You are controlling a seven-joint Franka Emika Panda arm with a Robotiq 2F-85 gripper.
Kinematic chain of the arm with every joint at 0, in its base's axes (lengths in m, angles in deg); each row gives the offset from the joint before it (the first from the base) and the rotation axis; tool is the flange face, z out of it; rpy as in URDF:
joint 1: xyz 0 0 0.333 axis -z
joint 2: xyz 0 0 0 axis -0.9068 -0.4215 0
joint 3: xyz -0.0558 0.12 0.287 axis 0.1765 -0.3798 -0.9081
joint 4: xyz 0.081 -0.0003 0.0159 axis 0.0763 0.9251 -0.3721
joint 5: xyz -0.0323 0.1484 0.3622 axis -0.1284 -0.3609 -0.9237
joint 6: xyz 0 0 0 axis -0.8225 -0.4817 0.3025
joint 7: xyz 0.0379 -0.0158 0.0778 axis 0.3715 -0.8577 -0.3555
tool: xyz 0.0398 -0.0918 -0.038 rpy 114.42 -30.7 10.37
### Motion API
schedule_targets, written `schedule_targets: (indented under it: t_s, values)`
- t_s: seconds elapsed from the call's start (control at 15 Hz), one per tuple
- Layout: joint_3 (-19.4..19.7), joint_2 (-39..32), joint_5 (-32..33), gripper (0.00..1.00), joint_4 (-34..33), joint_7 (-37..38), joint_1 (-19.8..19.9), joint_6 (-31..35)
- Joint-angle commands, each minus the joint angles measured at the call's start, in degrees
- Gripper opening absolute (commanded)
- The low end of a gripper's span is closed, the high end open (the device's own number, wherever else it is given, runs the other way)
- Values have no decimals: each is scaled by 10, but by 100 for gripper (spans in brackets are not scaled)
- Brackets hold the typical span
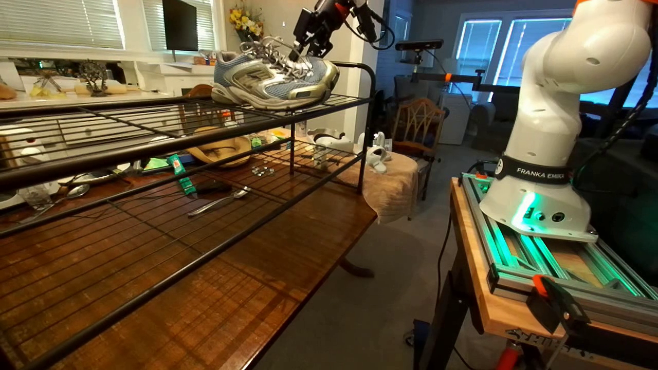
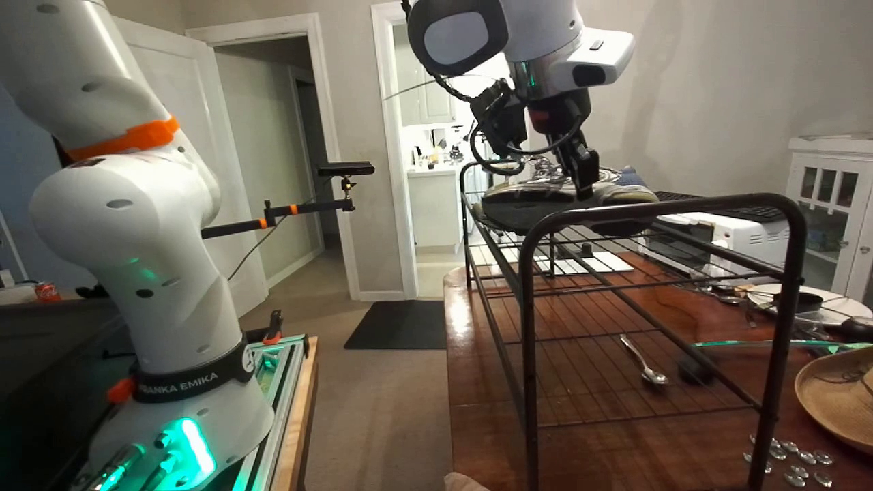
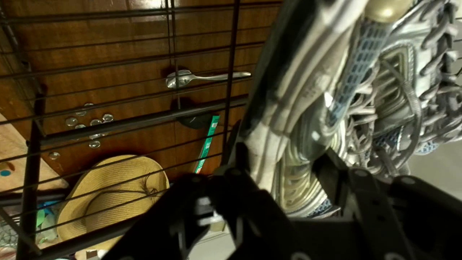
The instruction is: Place the right sneaker upright.
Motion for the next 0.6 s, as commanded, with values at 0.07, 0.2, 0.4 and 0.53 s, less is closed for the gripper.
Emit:
schedule_targets:
  t_s: [0.07, 0.2, 0.4, 0.53]
  values:
    - [7, 8, -36, 24, 17, -57, 2, -17]
    - [3, 5, -18, 63, 15, -54, 8, -14]
    - [-2, 2, 20, 82, 13, -42, 19, -3]
    - [-1, -1, 43, 97, 11, -39, 25, -1]
